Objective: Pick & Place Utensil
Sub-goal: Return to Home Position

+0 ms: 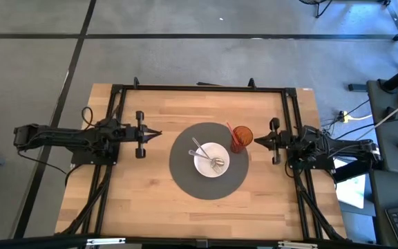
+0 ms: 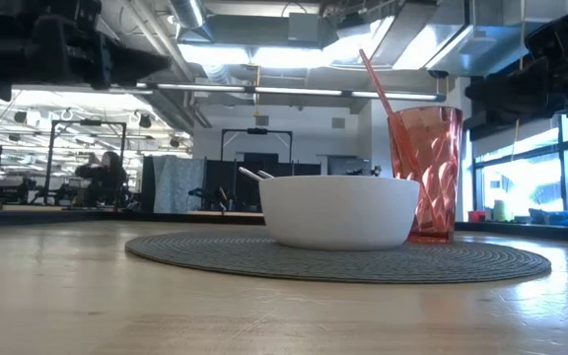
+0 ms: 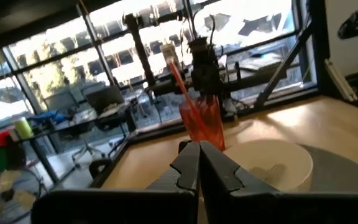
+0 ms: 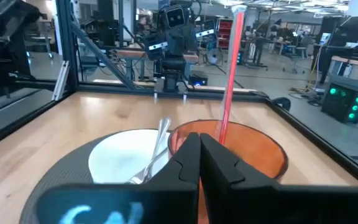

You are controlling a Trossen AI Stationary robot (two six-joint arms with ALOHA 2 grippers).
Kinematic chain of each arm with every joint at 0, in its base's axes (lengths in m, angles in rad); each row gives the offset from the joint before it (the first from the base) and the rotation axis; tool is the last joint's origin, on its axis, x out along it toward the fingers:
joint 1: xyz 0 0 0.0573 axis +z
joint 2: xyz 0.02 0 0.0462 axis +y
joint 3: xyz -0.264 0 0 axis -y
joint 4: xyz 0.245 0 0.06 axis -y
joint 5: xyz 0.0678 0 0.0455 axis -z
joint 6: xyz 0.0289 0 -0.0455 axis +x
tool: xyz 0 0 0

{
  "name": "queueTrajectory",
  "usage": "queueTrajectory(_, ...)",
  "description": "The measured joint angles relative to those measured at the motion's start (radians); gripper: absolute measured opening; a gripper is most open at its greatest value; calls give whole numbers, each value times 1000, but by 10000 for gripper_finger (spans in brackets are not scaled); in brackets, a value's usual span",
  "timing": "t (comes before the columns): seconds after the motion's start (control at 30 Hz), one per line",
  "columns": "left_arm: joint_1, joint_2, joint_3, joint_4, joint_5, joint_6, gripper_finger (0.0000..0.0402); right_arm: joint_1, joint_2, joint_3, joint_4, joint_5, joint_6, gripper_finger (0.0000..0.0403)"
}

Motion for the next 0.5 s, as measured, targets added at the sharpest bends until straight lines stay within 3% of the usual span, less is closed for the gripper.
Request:
queueTrajectory(0.17,-12,-114,0,-42,-29,-27,1,5,-10,0,-9,-1,7,5)
queueTrajectory(0.5,-55,-555,0,-509,-7,-44,2,5,-41,18,-61,-37,0,5)
